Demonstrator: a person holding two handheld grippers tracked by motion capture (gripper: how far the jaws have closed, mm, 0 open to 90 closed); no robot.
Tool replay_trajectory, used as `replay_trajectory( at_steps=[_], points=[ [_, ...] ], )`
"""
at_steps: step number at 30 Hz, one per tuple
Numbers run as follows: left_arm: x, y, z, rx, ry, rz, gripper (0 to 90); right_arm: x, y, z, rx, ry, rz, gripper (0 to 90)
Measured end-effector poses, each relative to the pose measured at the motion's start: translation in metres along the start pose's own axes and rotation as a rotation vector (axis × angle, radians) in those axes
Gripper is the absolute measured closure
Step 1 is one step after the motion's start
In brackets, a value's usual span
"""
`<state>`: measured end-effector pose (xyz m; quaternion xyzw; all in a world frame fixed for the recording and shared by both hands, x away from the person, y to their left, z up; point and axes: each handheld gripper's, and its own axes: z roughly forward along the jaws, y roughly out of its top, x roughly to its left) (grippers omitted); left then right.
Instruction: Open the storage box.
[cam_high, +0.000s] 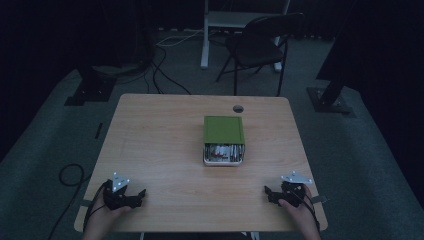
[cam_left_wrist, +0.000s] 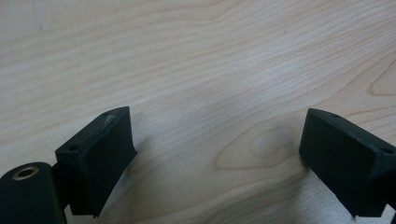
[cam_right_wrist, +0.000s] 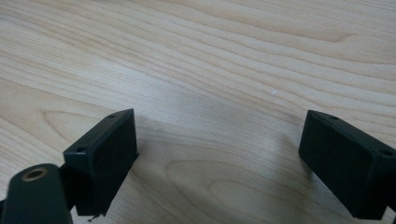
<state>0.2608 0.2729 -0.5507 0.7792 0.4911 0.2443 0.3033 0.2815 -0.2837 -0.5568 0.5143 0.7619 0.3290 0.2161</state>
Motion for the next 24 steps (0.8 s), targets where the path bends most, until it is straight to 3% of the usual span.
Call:
replay_trajectory(
  at_steps=[2, 6, 12, 16, 20, 22, 24],
  points=[
    [-0.003, 0.002, 0.001, -0.009, 0.018, 0.048, 10.7, 0.000, 0.000, 0.000, 0.000, 0.000, 0.000, 11.0],
    [-0.008, 0.006, 0.003, -0.016, 0.010, 0.071, 10.7, 0.000, 0.000, 0.000, 0.000, 0.000, 0.000, 11.0],
    [-0.021, 0.015, 0.006, -0.050, 0.008, 0.150, 10.8, 0.000, 0.000, 0.000, 0.000, 0.000, 0.001, 11.0],
    [-0.028, 0.022, 0.007, -0.072, -0.003, 0.170, 10.8, 0.000, 0.000, 0.000, 0.000, 0.000, 0.000, 11.0],
    [-0.033, 0.027, 0.008, -0.083, 0.011, 0.207, 11.7, 0.000, 0.000, 0.000, 0.000, 0.000, 0.001, 11.0],
    [-0.037, 0.029, 0.009, -0.083, 0.036, 0.253, 12.5, 0.000, 0.000, 0.000, 0.000, 0.000, 0.001, 11.0],
    [-0.040, 0.031, 0.012, -0.079, 0.026, 0.256, 12.4, 0.000, 0.000, 0.000, 0.000, 0.000, 0.001, 11.0]
  ],
)
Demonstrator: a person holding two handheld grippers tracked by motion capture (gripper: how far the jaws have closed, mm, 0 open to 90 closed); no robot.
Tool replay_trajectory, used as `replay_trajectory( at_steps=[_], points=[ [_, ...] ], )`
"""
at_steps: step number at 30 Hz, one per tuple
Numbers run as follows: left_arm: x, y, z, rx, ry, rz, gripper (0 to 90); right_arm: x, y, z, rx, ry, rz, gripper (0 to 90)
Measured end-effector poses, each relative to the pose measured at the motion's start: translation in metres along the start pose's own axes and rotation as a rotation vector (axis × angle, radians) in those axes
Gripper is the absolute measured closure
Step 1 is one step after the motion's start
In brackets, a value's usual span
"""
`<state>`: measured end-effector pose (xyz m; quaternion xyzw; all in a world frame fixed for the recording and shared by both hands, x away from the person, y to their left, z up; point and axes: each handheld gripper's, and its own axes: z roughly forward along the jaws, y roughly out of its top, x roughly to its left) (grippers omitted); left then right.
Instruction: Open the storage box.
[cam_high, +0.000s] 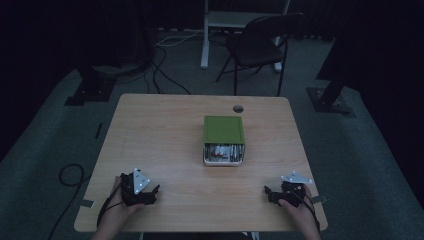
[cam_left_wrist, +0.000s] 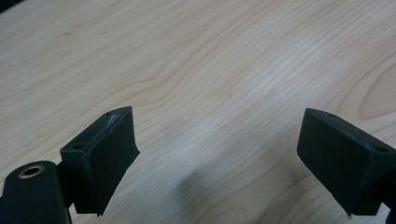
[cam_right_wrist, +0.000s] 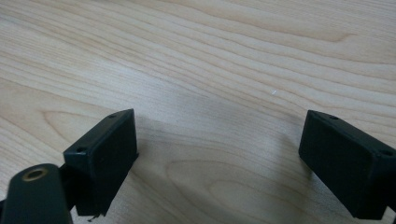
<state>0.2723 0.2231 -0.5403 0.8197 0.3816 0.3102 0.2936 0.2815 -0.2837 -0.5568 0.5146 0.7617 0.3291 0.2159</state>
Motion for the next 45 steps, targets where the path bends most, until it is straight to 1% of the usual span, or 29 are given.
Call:
replay_trajectory(
  at_steps=[2, 3, 4, 9, 14, 16, 17, 18, 20, 21, 23, 24, 25, 26, 29, 30, 31, 32, 34, 35, 38, 42, 44, 45],
  points=[
    [-0.003, 0.003, 0.003, 0.000, 0.002, 0.024, 12.4, 0.000, 0.000, 0.000, 0.000, 0.000, 0.001, 11.0],
    [-0.005, 0.005, 0.004, 0.003, -0.008, 0.030, 12.4, 0.000, 0.000, 0.000, 0.000, 0.000, 0.000, 11.0],
    [-0.006, 0.007, 0.005, -0.004, -0.013, 0.028, 12.4, 0.000, 0.000, 0.000, 0.000, 0.000, 0.000, 11.0],
    [-0.015, 0.019, 0.007, -0.036, -0.035, 0.046, 12.4, 0.000, 0.000, 0.000, 0.000, 0.000, 0.000, 11.0],
    [-0.029, 0.031, 0.014, -0.044, -0.066, 0.101, 12.4, 0.000, 0.000, 0.000, -0.001, 0.000, 0.000, 11.0],
    [-0.033, 0.036, 0.016, -0.054, -0.077, 0.108, 12.4, 0.000, 0.000, 0.000, -0.001, 0.000, 0.000, 11.0],
    [-0.033, 0.036, 0.016, -0.054, -0.077, 0.108, 12.4, 0.000, 0.000, 0.000, -0.001, 0.000, 0.000, 11.0],
    [-0.038, 0.041, 0.019, -0.056, -0.079, 0.125, 12.4, 0.000, 0.000, 0.000, -0.001, 0.000, 0.000, 11.0],
    [-0.042, 0.045, 0.021, -0.064, -0.091, 0.135, 12.4, 0.000, 0.000, 0.000, -0.001, 0.000, 0.000, 11.0],
    [-0.044, 0.047, 0.022, -0.066, -0.089, 0.145, 12.4, 0.000, 0.000, 0.000, -0.001, 0.000, 0.000, 11.0],
    [-0.044, 0.047, 0.022, -0.066, -0.089, 0.145, 12.5, 0.000, 0.000, 0.000, -0.001, 0.000, 0.000, 11.0],
    [-0.053, 0.053, 0.025, -0.075, -0.089, 0.192, 12.6, 0.000, 0.000, 0.000, -0.001, 0.000, 0.000, 11.0],
    [-0.053, 0.053, 0.025, -0.075, -0.089, 0.192, 12.5, 0.000, 0.000, 0.000, -0.001, 0.000, 0.000, 11.0],
    [-0.058, 0.057, 0.027, -0.081, -0.093, 0.209, 12.6, 0.000, 0.000, 0.000, -0.001, 0.000, 0.000, 11.0],
    [-0.061, 0.059, 0.027, -0.083, -0.099, 0.211, 12.6, 0.000, 0.000, 0.000, -0.001, 0.000, 0.000, 11.0],
    [-0.066, 0.064, 0.028, -0.092, -0.111, 0.230, 12.6, 0.000, 0.000, 0.000, -0.001, 0.000, 0.000, 11.0],
    [-0.068, 0.067, 0.028, -0.097, -0.108, 0.240, 13.1, 0.000, 0.000, 0.000, 0.000, 0.000, 0.000, 11.0],
    [-0.072, 0.073, 0.028, -0.105, -0.106, 0.269, 13.1, 0.000, 0.000, 0.000, 0.000, 0.000, 0.000, 11.0],
    [-0.076, 0.079, 0.027, -0.105, -0.101, 0.310, 13.1, 0.000, 0.000, 0.000, 0.000, 0.000, 0.000, 11.0],
    [-0.076, 0.079, 0.027, -0.105, -0.101, 0.310, 13.1, 0.000, 0.000, 0.000, 0.000, 0.000, 0.000, 11.0],
    [-0.083, 0.090, 0.024, -0.117, -0.106, 0.331, 13.2, 0.000, 0.000, 0.000, 0.000, 0.000, 0.000, 11.0],
    [-0.095, 0.100, 0.024, -0.145, -0.127, 0.377, 13.7, 0.000, 0.000, 0.000, 0.000, -0.001, -0.001, 11.0],
    [-0.101, 0.104, 0.026, -0.160, -0.144, 0.392, 13.9, 0.000, 0.000, 0.000, 0.000, 0.000, 0.000, 11.1],
    [-0.105, 0.108, 0.028, -0.159, -0.146, 0.413, 14.7, 0.000, 0.000, 0.000, 0.000, 0.000, 0.000, 11.1]
  ],
)
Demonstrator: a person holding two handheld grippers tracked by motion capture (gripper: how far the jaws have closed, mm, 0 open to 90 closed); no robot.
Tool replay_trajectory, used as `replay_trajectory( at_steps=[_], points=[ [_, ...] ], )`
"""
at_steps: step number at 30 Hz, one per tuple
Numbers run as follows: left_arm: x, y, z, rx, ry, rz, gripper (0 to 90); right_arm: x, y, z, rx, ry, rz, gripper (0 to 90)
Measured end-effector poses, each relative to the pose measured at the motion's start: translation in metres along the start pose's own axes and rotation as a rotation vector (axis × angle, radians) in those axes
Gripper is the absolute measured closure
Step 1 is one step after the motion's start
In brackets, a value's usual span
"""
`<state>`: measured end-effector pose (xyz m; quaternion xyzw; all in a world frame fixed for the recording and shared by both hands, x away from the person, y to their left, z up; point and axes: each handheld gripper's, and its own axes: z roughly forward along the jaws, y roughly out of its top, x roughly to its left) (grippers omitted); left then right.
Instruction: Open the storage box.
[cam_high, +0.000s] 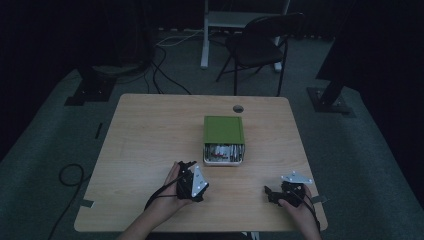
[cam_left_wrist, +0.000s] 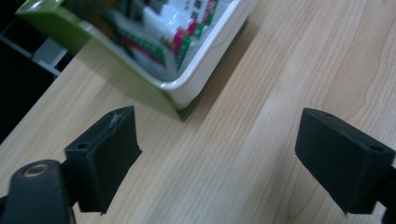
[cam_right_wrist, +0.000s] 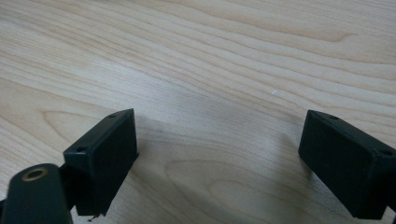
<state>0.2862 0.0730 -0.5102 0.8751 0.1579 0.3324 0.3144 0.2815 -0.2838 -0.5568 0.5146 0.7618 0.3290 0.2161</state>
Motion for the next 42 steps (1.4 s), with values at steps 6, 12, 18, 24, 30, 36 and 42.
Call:
replay_trajectory(
  at_steps=[6, 12, 18, 24, 30, 36, 42],
  points=[
    [-0.007, 0.016, 0.007, -0.025, -0.020, 0.052, 15.3, 0.000, 0.000, 0.000, 0.000, 0.000, 0.000, 11.0],
    [-0.012, 0.028, 0.014, -0.044, -0.036, 0.091, 15.8, 0.000, 0.000, 0.000, -0.001, 0.001, 0.001, 11.0],
    [-0.019, 0.038, 0.025, -0.017, -0.031, 0.188, 19.8, 0.000, 0.000, 0.000, -0.001, 0.001, 0.001, 11.1],
    [-0.021, 0.042, 0.031, -0.014, -0.046, 0.192, 21.4, 0.000, 0.000, 0.000, -0.001, 0.000, 0.000, 11.1],
    [-0.019, 0.047, 0.041, -0.012, -0.071, 0.215, 31.7, 0.000, 0.000, 0.000, 0.000, 0.000, 0.000, 11.1],
    [-0.021, 0.047, 0.051, -0.011, -0.067, 0.232, 38.9, 0.000, 0.000, 0.000, 0.000, 0.000, 0.000, 11.1],
    [-0.024, 0.048, 0.054, -0.010, -0.049, 0.288, 44.5, 0.000, 0.000, 0.000, -0.001, 0.000, 0.000, 11.1]
  ],
)
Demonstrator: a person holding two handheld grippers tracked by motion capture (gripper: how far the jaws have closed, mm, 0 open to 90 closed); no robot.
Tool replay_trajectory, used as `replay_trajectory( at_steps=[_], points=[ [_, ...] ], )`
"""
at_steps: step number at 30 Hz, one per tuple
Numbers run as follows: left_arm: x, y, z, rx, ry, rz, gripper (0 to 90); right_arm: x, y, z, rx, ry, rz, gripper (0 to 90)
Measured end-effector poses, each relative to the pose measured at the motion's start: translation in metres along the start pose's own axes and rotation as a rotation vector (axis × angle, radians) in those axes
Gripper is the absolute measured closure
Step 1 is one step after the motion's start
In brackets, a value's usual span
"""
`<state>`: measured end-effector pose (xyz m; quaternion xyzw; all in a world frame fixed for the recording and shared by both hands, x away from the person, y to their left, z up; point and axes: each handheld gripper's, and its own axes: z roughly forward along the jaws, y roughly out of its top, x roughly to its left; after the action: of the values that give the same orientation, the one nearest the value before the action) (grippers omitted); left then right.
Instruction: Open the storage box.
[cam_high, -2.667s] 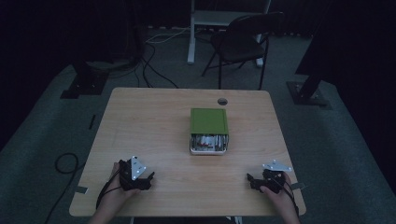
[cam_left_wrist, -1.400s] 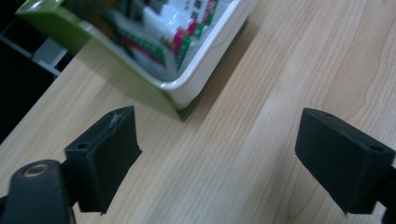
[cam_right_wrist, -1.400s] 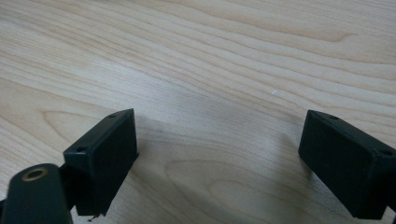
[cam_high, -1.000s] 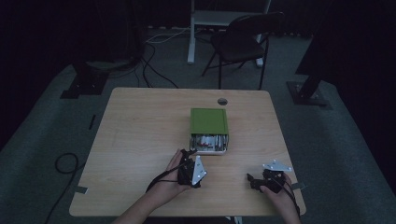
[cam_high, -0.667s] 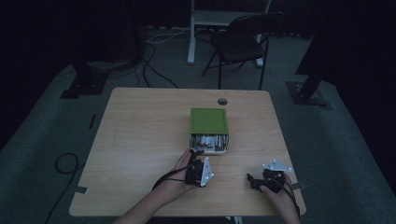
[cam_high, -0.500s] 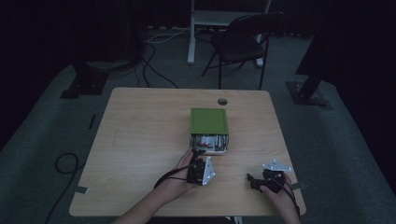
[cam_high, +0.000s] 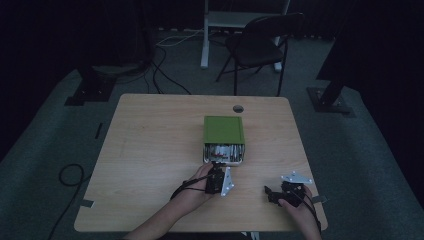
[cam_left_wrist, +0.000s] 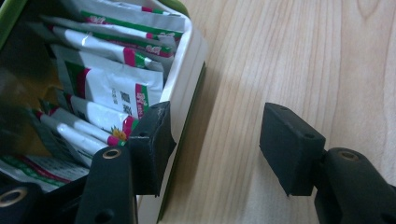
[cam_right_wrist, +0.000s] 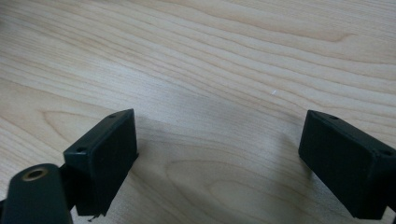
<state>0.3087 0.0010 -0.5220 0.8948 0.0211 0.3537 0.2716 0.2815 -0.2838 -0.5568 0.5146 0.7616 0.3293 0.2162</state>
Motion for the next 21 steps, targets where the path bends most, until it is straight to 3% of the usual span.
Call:
replay_trajectory(
  at_steps=[6, 11, 17, 19, 21],
  points=[
    [0.008, 0.003, -0.005, -0.029, 0.031, -0.014, 44.3, 0.000, 0.000, 0.000, 0.000, 0.000, 0.000, 11.1],
    [0.010, 0.000, 0.002, -0.003, 0.018, -0.010, 44.5, 0.000, 0.000, 0.000, 0.000, 0.000, 0.000, 11.1],
    [0.010, -0.001, 0.008, 0.001, 0.038, 0.014, 47.1, 0.000, 0.000, 0.000, 0.000, 0.000, 0.000, 11.1],
    [0.011, -0.001, 0.009, -0.001, 0.040, 0.005, 47.7, 0.000, 0.000, 0.000, 0.000, 0.000, 0.000, 11.1],
    [0.012, -0.002, 0.011, 0.017, 0.052, 0.025, 50.5, 0.000, 0.000, 0.000, 0.000, 0.000, 0.000, 11.1]
  ],
)
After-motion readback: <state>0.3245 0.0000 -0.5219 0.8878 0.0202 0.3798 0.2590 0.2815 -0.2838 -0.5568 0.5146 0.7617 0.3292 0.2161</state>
